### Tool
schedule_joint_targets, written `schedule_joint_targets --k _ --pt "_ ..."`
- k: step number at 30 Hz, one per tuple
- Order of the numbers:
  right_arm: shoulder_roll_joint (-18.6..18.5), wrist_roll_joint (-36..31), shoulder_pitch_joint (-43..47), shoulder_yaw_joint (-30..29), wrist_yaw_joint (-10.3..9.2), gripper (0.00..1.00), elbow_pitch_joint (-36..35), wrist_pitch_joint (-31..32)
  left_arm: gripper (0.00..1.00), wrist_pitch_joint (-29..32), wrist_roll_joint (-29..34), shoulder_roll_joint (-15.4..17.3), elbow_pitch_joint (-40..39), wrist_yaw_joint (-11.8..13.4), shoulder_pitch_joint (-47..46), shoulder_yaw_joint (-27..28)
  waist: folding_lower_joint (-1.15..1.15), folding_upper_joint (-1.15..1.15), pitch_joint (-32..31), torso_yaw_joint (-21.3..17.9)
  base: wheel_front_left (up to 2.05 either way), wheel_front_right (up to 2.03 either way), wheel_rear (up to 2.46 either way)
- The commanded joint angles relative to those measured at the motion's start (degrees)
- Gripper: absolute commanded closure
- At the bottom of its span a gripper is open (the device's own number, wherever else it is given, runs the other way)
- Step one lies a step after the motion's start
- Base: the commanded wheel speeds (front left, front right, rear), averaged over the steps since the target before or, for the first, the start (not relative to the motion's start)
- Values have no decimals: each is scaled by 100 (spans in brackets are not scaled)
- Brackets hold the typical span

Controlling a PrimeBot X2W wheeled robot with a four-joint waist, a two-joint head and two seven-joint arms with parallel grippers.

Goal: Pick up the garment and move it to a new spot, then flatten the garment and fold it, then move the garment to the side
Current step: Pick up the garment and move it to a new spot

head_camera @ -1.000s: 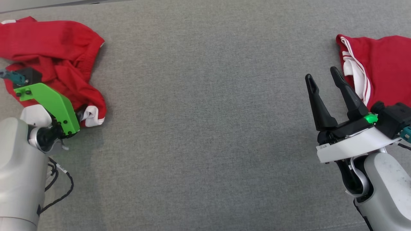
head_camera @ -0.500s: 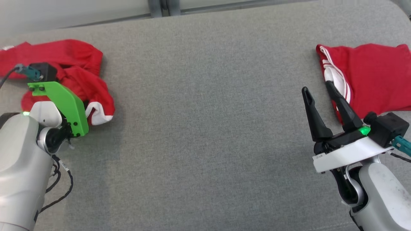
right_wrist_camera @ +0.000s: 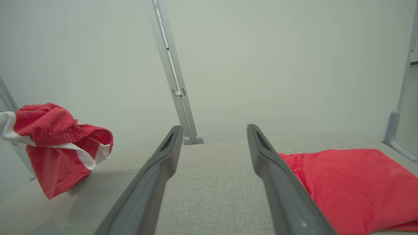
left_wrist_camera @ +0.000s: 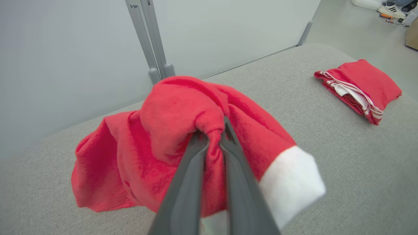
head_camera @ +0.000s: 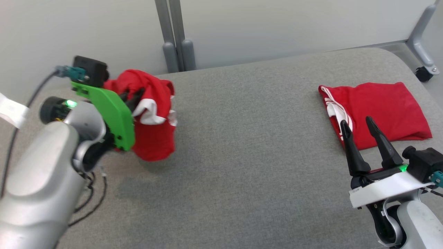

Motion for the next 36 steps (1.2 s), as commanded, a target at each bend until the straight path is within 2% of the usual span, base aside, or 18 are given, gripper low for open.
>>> schedule_joint_targets --k 1,5,9,14,17,18,19,20,25,31,36 --pt "-12 -24 91 1 -6 0 -21 -14 100 -112 58 -136 -113 50 199 -62 0 0 -175 -231 0 0 0" --pt "-45 -10 102 16 -6 0 -11 -14 100 -423 189 -519 -371 195 492 -277 0 0 -166 -437 0 0 0" --pt "-64 3 80 68 -6 0 -16 -14 100 -800 63 -1117 -212 234 830 -421 0 0 -142 -665 0 0 0" --pt "-90 40 96 214 -6 0 22 -14 100 -1454 56 -1820 566 207 1161 -613 0 0 -94 -942 0 0 0" --pt "-95 67 51 283 -6 0 49 -14 100 -1749 116 -2045 1181 170 1275 -812 0 0 -55 -1066 0 0 0" --pt "-87 76 39 309 -6 0 61 -14 82 -1807 142 -2099 1434 141 1310 -918 0 0 -43 -1104 0 0 0" --pt "-84 84 35 323 -6 0 74 -14 27 -1859 140 -2142 1623 132 1314 -981 0 0 -37 -1123 0 0 0" --pt "-81 92 30 340 -6 0 91 -14 0 -1922 110 -2180 1848 114 1313 -1044 0 0 -32 -1142 0 0 0" --pt "-70 107 64 315 -6 0 137 -14 0 -2278 43 -2249 2371 37 1100 -1283 0 0 -39 -1106 0 0 0" --pt "-15 85 193 181 -6 0 121 -14 0 -2788 81 -2242 2355 -1 884 -1395 0 0 -125 -808 0 0 0" --pt "-2 44 291 33 -6 0 55 -14 0 -2998 114 -1896 2025 5 797 -1320 0 0 -203 -419 0 0 0"
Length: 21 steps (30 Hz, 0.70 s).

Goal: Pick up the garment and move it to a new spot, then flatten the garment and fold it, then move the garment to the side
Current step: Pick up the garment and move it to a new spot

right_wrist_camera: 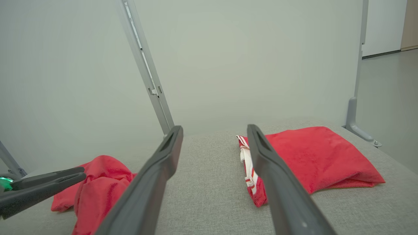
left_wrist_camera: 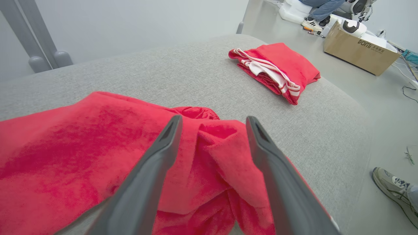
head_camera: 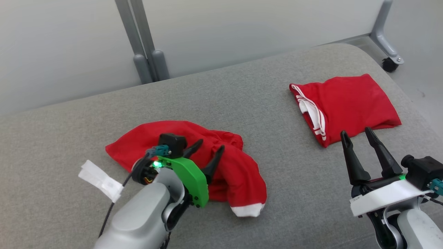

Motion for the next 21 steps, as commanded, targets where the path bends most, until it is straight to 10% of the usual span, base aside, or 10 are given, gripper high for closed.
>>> schedule_joint_targets --k 1,13,21 --pt "22 -18 110 -60 -6 0 -32 -14 0 -32 8 211 -140 9 -19 48 0 0 -104 357 0 0 0" --pt "72 -117 282 -262 -6 0 -160 -14 0 -403 -229 1850 -2275 1059 874 1013 0 0 -254 1103 0 0 0" --pt "117 -123 448 -387 -6 0 -215 -14 0 -932 -10 2162 -3427 1747 2201 1759 0 0 -328 1221 0 0 0"
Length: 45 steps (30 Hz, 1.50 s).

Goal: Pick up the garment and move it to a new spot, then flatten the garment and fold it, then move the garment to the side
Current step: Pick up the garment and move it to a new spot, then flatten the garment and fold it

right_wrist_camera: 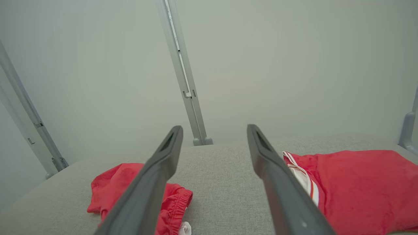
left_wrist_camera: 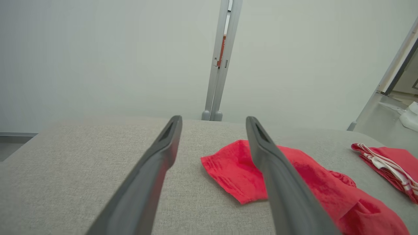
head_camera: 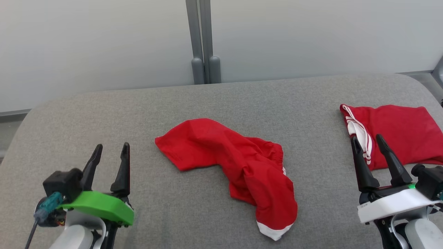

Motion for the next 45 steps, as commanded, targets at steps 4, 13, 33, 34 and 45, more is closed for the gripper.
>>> schedule_joint_targets --k 4,13,33,34,45 --pt "-31 -35 220 -52 -6 0 -32 -14 0 -42 621 -254 -587 179 692 538 0 0 -21 25 0 0 0" --pt "-95 5 226 36 -6 0 -11 -14 0 -42 1439 -853 -621 -163 1198 977 0 0 19 -30 0 0 0" --pt "-104 296 -98 364 -6 0 519 298 0 -43 2140 -1471 -421 -793 1213 1620 0 0 75 119 0 0 0" --pt "-111 313 -178 436 -6 0 581 382 0 -43 2147 -1489 -414 -811 1207 1636 0 0 92 158 0 0 0" --pt "-59 1065 -1533 669 -5 0 2033 2185 0 -43 2315 -1643 -242 -965 1029 1625 0 0 408 921 0 0 0"
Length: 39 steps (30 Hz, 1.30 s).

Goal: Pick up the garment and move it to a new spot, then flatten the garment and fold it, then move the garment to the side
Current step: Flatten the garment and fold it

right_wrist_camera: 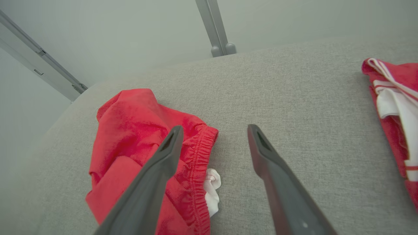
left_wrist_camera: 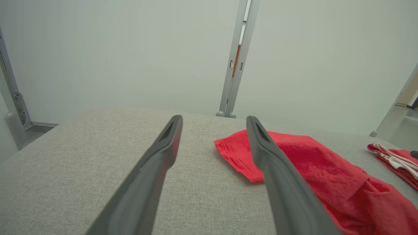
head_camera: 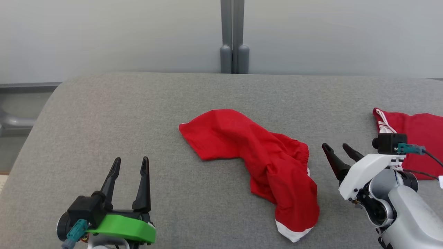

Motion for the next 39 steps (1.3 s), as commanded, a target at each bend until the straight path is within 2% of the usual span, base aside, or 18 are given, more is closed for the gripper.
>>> schedule_joint_targets --k 1,9,12,14,15,16,23,28,33,38,39 --pt "-32 26 -129 7 -2 0 145 165 0 -15 47 1 2 -26 -128 -2 0 0 223 327 0 0 0" --pt "51 416 -800 4 -2 0 1342 1092 0 -15 138 -109 128 -104 -375 -70 0 0 610 912 0 0 0" --pt "69 594 -860 150 -2 0 1440 1183 0 -16 162 -134 159 -126 -389 -49 0 0 633 993 0 0 0" --pt "74 690 -838 252 -2 40 1441 1145 0 -16 178 -145 183 -137 -388 -33 0 0 612 1006 0 0 0" --pt "44 723 -832 298 -2 76 1413 1053 0 -16 187 -147 198 -132 -375 -17 0 0 594 998 0 0 0" --pt "12 740 -833 341 -2 100 1397 994 0 -16 195 -149 211 -128 -363 -14 0 0 577 985 0 0 0" --pt "-278 895 -1183 487 -2 100 1113 533 0 -16 214 -207 243 -190 -438 -84 0 0 637 801 0 0 0" --pt "-708 1022 -1844 390 -2 100 1120 634 0 -16 251 -294 206 -227 -583 -196 0 0 1074 768 0 0 0" --pt "-1240 955 -2612 113 -2 100 1524 481 0 -16 335 -370 164 -248 -815 -264 0 0 1575 830 0 0 0" --pt "-1558 732 -3216 -107 -2 100 2179 43 0 -16 415 -457 167 -267 -995 -306 0 0 1854 913 0 0 0" --pt "-1566 663 -3294 -113 -2 85 2349 -36 0 -16 423 -471 177 -274 -1014 -311 0 0 1878 923 0 0 0"
